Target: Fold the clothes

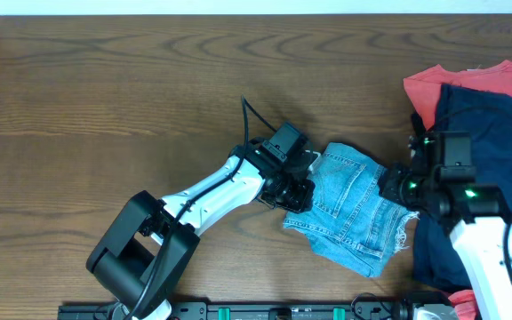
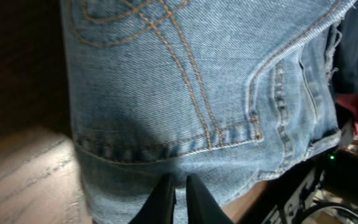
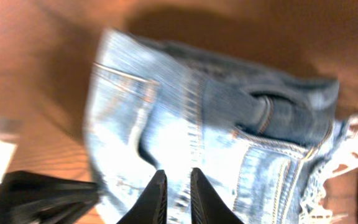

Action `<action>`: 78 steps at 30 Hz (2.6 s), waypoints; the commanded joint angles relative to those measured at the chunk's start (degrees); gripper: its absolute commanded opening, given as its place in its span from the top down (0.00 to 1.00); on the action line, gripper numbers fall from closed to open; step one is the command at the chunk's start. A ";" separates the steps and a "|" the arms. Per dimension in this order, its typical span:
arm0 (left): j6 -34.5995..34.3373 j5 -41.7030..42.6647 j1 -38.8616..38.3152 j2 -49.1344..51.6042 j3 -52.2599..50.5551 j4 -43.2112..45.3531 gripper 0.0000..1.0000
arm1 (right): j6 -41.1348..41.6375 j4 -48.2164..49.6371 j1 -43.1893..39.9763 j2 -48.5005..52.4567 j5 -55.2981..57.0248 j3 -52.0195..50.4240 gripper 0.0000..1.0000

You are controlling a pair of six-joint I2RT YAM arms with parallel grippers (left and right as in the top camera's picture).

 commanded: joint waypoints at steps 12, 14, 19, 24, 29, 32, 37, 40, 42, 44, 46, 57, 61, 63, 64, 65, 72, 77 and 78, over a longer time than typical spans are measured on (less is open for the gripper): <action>-6.43 -9.77 -3.78 8.28 -0.11 0.48 0.94 | -1.57 -0.07 -0.42 -3.15 -0.66 1.99 0.85; -9.55 -13.29 -1.22 8.02 -0.07 -2.10 0.94 | -1.57 -0.04 -0.42 -3.10 -0.66 1.99 0.83; -8.22 -13.97 6.21 7.37 -0.07 -6.14 0.94 | -2.40 1.90 -0.09 -1.40 -0.83 1.68 0.83; -2.80 -14.03 9.03 5.99 0.07 -6.47 0.94 | -6.38 8.24 2.71 4.04 -5.25 0.42 0.81; -2.78 -15.34 10.34 3.26 0.96 -6.47 0.91 | -7.89 9.35 5.99 12.98 -6.32 -0.35 0.85; -0.98 -15.32 11.13 1.14 1.40 -6.60 0.86 | -13.46 9.29 8.24 18.29 -10.75 -0.55 0.88; -0.68 -15.34 12.20 -2.67 1.42 -8.85 0.75 | -7.23 7.63 10.23 27.12 -1.16 -1.38 0.99; -0.57 -15.30 12.39 -4.92 1.42 -10.64 0.72 | -4.87 9.88 10.08 32.70 1.29 -2.25 0.99; -0.48 -15.23 12.33 -6.60 1.42 -11.91 0.72 | -4.39 10.29 10.12 35.56 1.27 -2.25 0.99; -0.50 -13.99 12.04 -7.93 1.42 -12.87 0.72 | -4.24 10.34 10.14 37.13 1.29 -2.25 0.99; -0.52 -10.05 11.54 -8.39 1.40 -13.16 0.72 | -4.07 10.36 10.14 37.46 1.33 -2.25 0.99; -5.84 -4.87 3.43 -6.80 -4.04 -12.96 0.78 | -3.87 10.10 10.14 36.70 1.07 -2.23 0.99; -8.46 -4.90 1.79 -4.74 -7.80 -13.00 0.81 | -3.87 9.31 10.14 36.70 1.07 -2.23 0.99; -8.72 -4.90 1.79 -3.61 -9.68 -12.68 0.81 | -3.89 8.81 10.14 36.68 1.07 -2.23 0.99; -8.68 -4.92 1.99 -3.10 -10.23 -12.72 0.81 | -3.91 8.72 10.14 36.68 1.09 -2.23 0.99; -8.68 -4.90 2.29 -2.84 -10.62 -12.83 0.87 | -3.91 8.46 10.12 36.59 1.09 -2.19 0.99; -7.19 -4.87 7.54 -5.55 -7.78 -15.08 0.87 | -5.49 5.35 10.10 28.52 0.81 -1.60 0.98; -5.22 -4.90 12.11 -12.24 -4.57 -18.67 0.75 | -8.20 3.08 10.10 16.92 -1.86 -1.49 0.79; -5.22 -4.90 12.90 -13.77 -4.50 -18.62 0.70 | -8.17 2.73 10.10 14.49 -2.21 -1.49 0.74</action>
